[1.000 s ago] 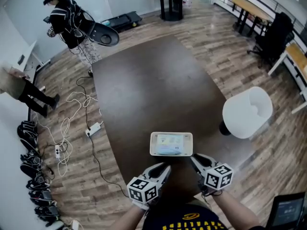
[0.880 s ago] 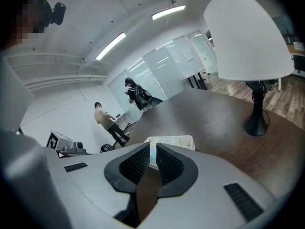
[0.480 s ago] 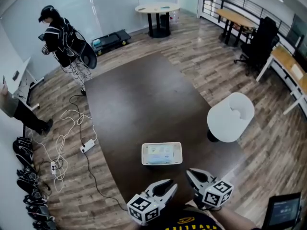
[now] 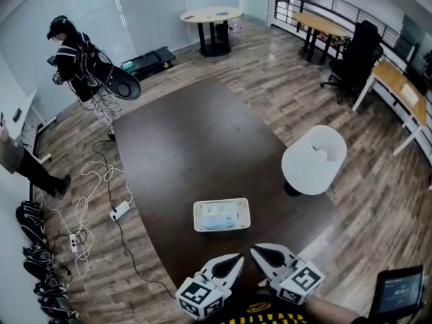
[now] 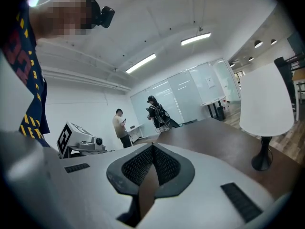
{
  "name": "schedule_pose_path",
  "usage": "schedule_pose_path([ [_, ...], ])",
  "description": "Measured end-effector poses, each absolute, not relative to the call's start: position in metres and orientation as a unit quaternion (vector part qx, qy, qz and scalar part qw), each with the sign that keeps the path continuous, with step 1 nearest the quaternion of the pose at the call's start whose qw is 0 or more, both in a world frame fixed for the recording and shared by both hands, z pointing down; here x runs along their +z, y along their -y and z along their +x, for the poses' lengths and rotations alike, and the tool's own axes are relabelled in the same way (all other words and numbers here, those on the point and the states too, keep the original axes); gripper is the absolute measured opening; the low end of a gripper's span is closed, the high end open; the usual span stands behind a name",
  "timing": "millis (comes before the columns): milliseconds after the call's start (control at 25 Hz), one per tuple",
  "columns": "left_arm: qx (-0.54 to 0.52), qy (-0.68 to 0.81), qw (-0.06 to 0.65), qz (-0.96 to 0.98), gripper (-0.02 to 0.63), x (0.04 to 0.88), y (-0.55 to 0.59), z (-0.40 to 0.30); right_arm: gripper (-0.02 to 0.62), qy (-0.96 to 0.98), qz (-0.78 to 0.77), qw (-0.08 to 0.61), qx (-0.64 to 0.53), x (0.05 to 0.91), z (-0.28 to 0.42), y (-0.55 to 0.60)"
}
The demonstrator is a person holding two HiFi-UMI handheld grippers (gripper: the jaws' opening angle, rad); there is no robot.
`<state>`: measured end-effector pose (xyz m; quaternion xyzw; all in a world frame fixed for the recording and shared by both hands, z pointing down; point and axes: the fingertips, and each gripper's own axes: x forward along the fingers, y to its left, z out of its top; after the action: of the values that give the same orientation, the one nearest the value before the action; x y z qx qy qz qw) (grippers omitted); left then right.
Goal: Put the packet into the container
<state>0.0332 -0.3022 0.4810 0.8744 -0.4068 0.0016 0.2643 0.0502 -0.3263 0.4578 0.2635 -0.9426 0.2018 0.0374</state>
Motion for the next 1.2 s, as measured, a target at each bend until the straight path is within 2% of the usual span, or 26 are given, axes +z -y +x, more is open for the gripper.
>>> schedule_pose_path([
  [320, -0.007, 0.417, 0.252, 0.873, 0.000, 0.477, 0.301, 0.030, 0.011, 0.942, 0.270, 0.033, 0.196, 0.458, 0.052, 0.323],
  [1200, -0.005, 0.427, 0.273, 0.862, 0.000, 0.492, 0.305, 0.016, 0.011, 0.946, 0.265, 0.048, 0.180, 0.474, 0.046, 0.322],
])
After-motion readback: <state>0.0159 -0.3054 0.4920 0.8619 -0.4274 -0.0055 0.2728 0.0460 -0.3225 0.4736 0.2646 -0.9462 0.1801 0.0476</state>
